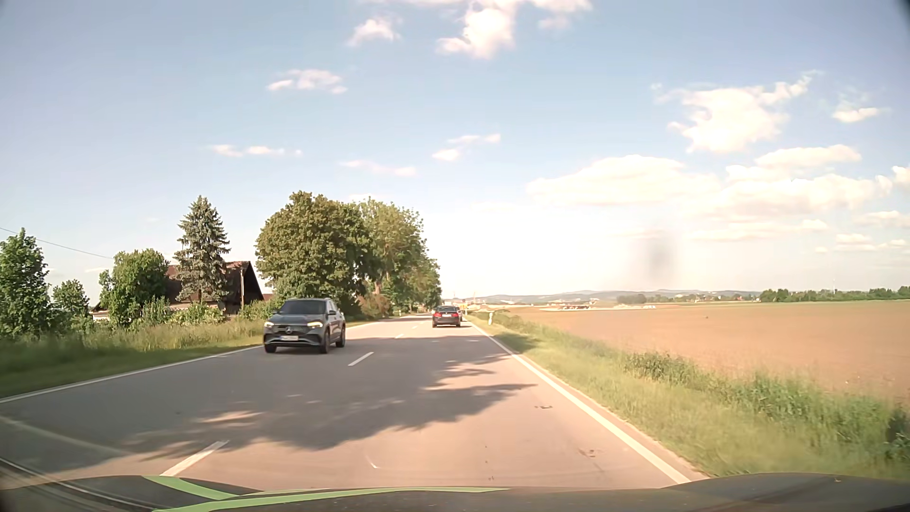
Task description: Follow the waypoints while adhering to traffic rules and regulations
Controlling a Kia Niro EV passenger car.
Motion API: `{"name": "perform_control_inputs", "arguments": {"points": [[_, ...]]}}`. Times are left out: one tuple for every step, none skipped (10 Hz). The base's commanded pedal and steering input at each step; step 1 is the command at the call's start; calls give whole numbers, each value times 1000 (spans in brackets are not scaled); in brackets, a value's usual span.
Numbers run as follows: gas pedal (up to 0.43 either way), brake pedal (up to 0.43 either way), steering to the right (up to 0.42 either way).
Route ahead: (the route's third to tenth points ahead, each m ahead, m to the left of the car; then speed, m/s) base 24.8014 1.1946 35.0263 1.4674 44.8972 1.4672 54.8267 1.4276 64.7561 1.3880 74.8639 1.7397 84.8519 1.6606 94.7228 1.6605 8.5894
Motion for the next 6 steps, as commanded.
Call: {"name": "perform_control_inputs", "arguments": {"points": [[110, 0, -3], [110, 0, -3], [110, 0, -3], [110, 0, -3], [110, 0, -3], [110, 0, -3]]}}
